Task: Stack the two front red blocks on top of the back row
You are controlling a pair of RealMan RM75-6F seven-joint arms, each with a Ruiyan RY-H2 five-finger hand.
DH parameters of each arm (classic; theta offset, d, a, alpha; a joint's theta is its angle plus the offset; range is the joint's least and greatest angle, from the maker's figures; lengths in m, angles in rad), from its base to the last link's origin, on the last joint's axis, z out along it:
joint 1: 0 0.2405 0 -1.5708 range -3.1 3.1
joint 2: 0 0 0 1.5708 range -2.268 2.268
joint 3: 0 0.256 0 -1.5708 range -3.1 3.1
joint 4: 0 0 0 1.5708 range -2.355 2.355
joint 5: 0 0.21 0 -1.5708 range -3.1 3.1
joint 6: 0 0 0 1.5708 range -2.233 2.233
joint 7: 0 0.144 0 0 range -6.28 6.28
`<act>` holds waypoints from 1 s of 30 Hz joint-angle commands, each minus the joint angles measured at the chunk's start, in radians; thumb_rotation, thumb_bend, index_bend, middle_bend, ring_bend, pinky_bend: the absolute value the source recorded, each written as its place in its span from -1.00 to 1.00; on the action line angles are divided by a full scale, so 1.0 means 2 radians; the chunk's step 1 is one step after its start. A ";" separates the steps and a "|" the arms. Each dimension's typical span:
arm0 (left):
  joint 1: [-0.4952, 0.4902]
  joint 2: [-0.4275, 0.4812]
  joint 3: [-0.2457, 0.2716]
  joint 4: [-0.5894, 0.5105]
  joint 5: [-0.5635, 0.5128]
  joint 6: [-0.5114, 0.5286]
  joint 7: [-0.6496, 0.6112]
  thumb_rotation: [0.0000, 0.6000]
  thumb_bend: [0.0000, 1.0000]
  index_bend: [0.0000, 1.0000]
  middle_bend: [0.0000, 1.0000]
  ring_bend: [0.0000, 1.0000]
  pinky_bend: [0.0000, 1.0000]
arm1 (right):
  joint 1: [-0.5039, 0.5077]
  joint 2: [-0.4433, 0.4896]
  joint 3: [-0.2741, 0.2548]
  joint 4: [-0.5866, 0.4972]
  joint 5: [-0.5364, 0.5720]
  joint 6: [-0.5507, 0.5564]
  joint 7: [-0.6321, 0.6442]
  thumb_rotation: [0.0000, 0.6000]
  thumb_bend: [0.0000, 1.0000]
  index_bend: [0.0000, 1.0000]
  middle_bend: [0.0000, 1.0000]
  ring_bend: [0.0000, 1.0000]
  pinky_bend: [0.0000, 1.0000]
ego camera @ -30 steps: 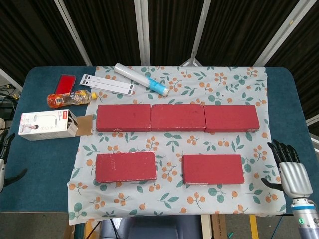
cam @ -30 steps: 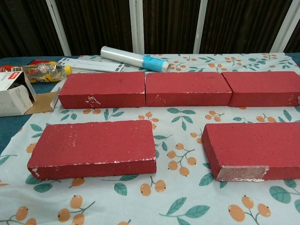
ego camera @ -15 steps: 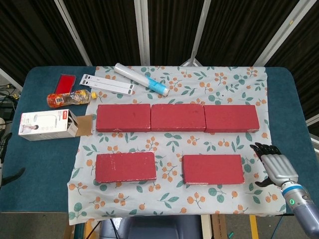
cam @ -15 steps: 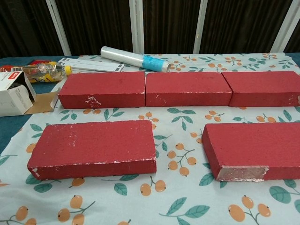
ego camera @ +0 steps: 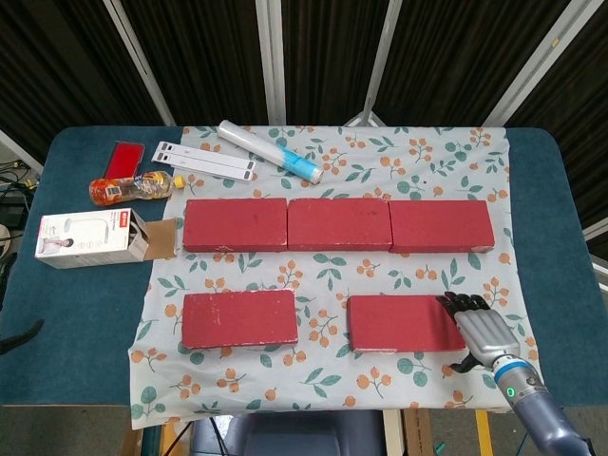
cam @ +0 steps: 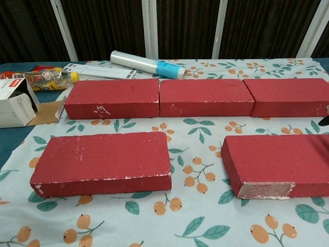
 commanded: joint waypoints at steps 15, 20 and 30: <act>-0.001 -0.004 -0.002 0.002 -0.004 -0.002 0.007 1.00 -1.00 -0.91 -0.99 -1.00 -0.70 | 0.027 -0.087 -0.008 0.020 0.024 0.051 -0.048 1.00 -0.82 -1.00 -1.00 -1.00 -1.00; -0.003 -0.007 -0.004 0.004 -0.006 -0.004 0.009 1.00 -1.00 -0.91 -0.99 -1.00 -0.70 | 0.040 -0.102 -0.006 0.023 0.038 0.055 -0.057 1.00 -0.82 -1.00 -1.00 -1.00 -1.00; -0.006 -0.011 -0.005 0.007 -0.012 -0.012 0.017 1.00 -1.00 -0.91 -0.99 -1.00 -0.70 | 0.062 -0.133 -0.002 0.038 0.065 0.063 -0.074 1.00 -0.82 -1.00 -1.00 -1.00 -1.00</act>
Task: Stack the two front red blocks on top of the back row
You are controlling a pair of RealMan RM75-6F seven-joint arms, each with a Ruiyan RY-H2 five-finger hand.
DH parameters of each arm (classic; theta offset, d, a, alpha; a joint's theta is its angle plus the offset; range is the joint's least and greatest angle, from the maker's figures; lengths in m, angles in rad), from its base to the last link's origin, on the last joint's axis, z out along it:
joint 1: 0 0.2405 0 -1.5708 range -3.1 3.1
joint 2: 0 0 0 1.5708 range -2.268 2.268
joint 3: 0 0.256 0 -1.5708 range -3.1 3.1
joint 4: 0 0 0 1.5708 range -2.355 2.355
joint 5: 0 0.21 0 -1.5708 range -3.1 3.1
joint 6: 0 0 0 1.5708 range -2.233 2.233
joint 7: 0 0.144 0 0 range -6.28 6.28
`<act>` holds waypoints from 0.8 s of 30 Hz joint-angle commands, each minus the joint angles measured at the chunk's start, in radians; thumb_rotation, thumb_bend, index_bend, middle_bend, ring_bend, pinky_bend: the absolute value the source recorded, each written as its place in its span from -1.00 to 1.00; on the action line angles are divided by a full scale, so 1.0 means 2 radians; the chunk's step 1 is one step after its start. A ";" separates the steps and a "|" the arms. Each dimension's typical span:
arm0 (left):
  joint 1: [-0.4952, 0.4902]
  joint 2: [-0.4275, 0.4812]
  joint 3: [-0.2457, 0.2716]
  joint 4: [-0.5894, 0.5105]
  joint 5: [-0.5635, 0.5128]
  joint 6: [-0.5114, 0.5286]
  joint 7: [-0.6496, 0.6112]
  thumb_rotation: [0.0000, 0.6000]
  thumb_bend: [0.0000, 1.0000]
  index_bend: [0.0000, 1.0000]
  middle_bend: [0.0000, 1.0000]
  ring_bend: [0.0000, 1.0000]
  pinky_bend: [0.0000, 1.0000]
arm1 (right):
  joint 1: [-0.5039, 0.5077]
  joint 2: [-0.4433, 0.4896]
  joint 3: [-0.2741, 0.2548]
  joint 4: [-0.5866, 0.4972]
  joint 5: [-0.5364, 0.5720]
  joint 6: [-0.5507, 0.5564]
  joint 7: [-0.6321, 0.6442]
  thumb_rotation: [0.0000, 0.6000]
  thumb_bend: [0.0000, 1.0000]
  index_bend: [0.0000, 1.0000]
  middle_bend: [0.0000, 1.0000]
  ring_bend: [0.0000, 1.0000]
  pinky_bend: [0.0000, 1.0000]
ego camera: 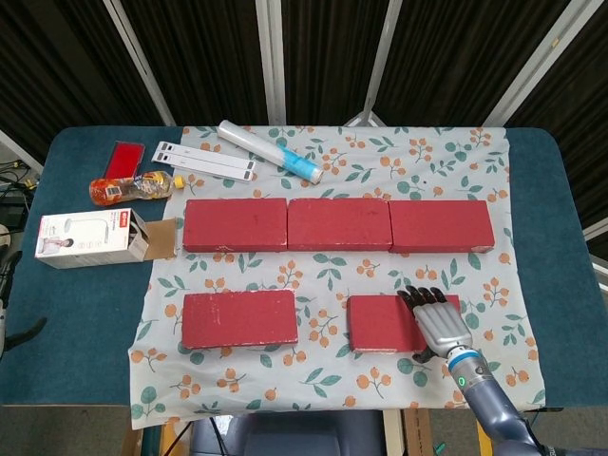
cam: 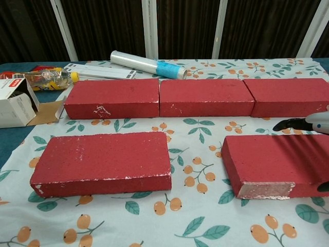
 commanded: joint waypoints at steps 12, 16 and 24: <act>0.000 -0.002 -0.002 0.002 -0.003 0.000 0.002 1.00 -1.00 -0.91 -1.00 -1.00 -0.70 | 0.031 -0.037 -0.002 0.024 0.041 0.007 -0.025 1.00 -0.82 -1.00 -0.95 -1.00 -1.00; 0.000 -0.003 -0.003 0.002 -0.004 0.001 0.002 1.00 -1.00 -0.91 -1.00 -1.00 -0.70 | 0.037 -0.042 -0.004 0.028 0.044 0.011 -0.031 1.00 -0.82 -0.98 -0.72 -1.00 -1.00; 0.000 -0.004 0.000 0.002 0.002 0.003 0.001 1.00 -1.00 -0.90 -1.00 -1.00 -0.70 | 0.041 -0.044 -0.010 0.029 0.035 0.018 -0.033 1.00 -0.82 -0.50 -0.43 -0.81 -1.00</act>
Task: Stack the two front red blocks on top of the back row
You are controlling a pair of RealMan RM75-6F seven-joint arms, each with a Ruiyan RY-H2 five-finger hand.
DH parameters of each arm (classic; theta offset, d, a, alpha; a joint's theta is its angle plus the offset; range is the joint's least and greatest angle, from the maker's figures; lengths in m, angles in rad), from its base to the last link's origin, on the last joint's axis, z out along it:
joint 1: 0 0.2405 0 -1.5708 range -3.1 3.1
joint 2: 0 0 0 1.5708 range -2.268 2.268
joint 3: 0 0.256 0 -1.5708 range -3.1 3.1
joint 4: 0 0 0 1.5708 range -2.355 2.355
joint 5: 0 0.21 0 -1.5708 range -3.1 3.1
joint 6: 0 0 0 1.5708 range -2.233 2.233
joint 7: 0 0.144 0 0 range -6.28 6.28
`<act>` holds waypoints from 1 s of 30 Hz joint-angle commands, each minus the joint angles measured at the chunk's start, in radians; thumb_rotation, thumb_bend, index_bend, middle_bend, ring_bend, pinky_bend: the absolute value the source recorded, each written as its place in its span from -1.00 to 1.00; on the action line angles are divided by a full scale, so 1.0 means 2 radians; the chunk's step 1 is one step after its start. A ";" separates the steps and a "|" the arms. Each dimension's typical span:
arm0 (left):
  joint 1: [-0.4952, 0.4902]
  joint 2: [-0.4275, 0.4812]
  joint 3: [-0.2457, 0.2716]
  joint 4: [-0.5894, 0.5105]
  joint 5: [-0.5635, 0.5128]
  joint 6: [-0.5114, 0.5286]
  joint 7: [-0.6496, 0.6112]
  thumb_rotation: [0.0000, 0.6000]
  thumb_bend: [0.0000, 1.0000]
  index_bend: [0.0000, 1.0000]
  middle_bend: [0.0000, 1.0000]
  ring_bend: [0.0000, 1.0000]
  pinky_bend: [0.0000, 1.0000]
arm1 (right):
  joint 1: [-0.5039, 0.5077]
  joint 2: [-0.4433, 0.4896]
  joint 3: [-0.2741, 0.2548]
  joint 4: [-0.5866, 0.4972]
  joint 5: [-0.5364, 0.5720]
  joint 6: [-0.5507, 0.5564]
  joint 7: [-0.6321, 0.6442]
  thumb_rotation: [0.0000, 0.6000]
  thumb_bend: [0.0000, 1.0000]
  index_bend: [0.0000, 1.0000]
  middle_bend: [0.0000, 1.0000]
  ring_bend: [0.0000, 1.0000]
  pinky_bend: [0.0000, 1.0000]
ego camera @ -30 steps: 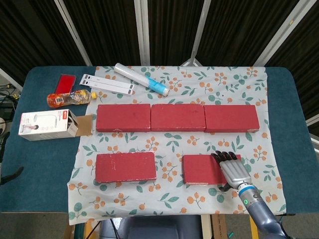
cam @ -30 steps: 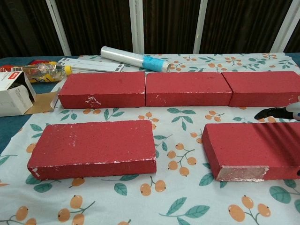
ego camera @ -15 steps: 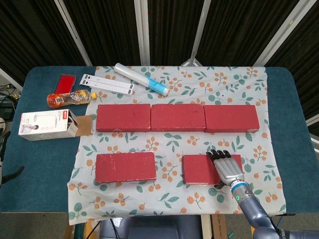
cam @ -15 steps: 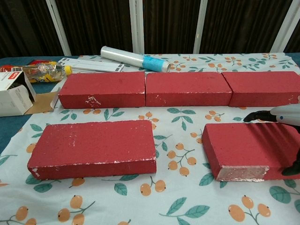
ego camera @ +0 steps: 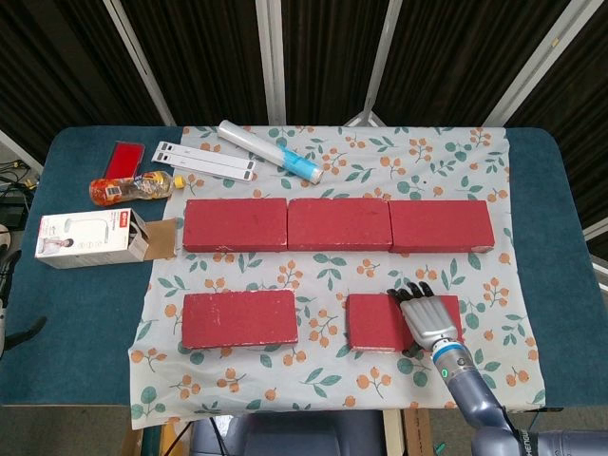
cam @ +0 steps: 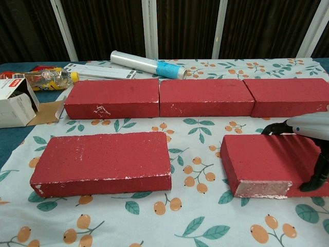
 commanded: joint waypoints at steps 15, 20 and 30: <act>0.001 -0.004 -0.002 0.006 0.001 0.008 0.001 1.00 -1.00 -0.89 -1.00 -1.00 -0.70 | 0.056 0.072 0.053 -0.038 0.048 0.003 -0.024 1.00 -0.82 -0.25 -0.37 -0.76 -1.00; 0.001 -0.007 -0.005 0.008 -0.003 0.008 0.007 1.00 -1.00 -0.88 -1.00 -1.00 -0.70 | 0.116 0.119 0.096 -0.038 0.148 -0.030 -0.046 1.00 -0.82 -0.25 -0.37 -0.76 -1.00; -0.001 -0.013 -0.006 0.007 -0.010 0.004 0.028 1.00 -1.00 -0.88 -1.00 -1.00 -0.70 | 0.217 0.121 0.117 0.081 0.309 -0.125 -0.069 1.00 -0.82 -0.24 -0.37 -0.76 -1.00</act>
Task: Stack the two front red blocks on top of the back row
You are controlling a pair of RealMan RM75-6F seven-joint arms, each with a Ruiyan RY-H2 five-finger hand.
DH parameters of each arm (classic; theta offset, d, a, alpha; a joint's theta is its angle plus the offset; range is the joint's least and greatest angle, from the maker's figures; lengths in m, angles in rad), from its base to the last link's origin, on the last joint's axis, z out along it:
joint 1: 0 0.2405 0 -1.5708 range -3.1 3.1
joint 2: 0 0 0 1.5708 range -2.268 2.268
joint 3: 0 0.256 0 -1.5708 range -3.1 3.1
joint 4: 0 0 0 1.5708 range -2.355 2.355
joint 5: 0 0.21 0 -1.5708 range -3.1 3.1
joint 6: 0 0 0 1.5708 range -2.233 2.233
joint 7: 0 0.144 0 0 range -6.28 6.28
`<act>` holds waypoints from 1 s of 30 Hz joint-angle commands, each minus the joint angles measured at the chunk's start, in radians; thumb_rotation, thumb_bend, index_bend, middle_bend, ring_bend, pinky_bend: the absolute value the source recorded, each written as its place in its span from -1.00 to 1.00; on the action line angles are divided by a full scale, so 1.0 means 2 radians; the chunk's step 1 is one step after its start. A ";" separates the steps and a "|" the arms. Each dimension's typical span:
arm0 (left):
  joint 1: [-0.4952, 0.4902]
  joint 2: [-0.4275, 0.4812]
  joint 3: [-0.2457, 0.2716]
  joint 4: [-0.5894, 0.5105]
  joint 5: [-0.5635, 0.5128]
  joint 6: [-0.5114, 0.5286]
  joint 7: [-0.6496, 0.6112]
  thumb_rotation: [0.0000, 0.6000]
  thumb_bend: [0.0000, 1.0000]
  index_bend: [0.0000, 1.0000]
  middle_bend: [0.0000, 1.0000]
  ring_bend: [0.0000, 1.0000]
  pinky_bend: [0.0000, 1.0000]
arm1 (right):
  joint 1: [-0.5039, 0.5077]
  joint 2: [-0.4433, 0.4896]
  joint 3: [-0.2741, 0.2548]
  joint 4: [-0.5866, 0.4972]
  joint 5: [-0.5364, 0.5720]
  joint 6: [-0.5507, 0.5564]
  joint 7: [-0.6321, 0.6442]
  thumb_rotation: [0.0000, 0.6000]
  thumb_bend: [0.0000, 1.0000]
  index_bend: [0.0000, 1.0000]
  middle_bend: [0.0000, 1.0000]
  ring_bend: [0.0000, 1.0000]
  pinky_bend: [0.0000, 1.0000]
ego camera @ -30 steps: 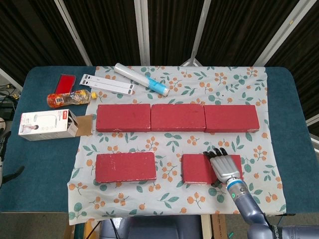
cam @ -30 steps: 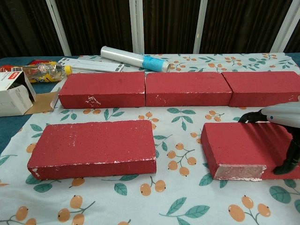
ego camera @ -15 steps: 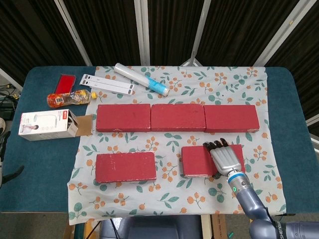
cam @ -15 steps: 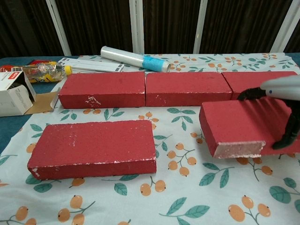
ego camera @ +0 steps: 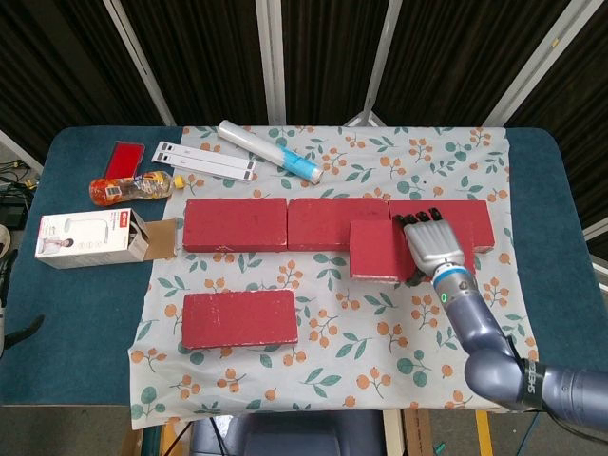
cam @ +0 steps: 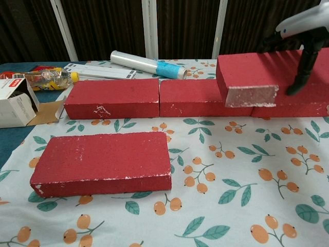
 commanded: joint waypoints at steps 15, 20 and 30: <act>-0.004 -0.013 -0.005 0.003 -0.016 -0.005 0.040 1.00 -1.00 -0.88 -1.00 -1.00 -0.70 | 0.121 -0.104 -0.041 0.262 0.141 -0.153 -0.028 1.00 -0.82 -0.19 -0.37 -0.76 -1.00; -0.005 -0.016 -0.007 0.004 -0.022 -0.006 0.046 1.00 -1.00 -0.88 -1.00 -1.00 -0.70 | 0.120 -0.128 -0.050 0.302 0.117 -0.192 -0.004 1.00 -0.82 -0.19 -0.37 -0.76 -1.00; -0.009 -0.022 -0.007 0.007 -0.027 -0.014 0.061 1.00 -1.00 -0.88 -1.00 -1.00 -0.70 | 0.133 -0.151 -0.074 0.355 0.093 -0.227 0.043 1.00 -0.82 -0.19 -0.37 -0.76 -1.00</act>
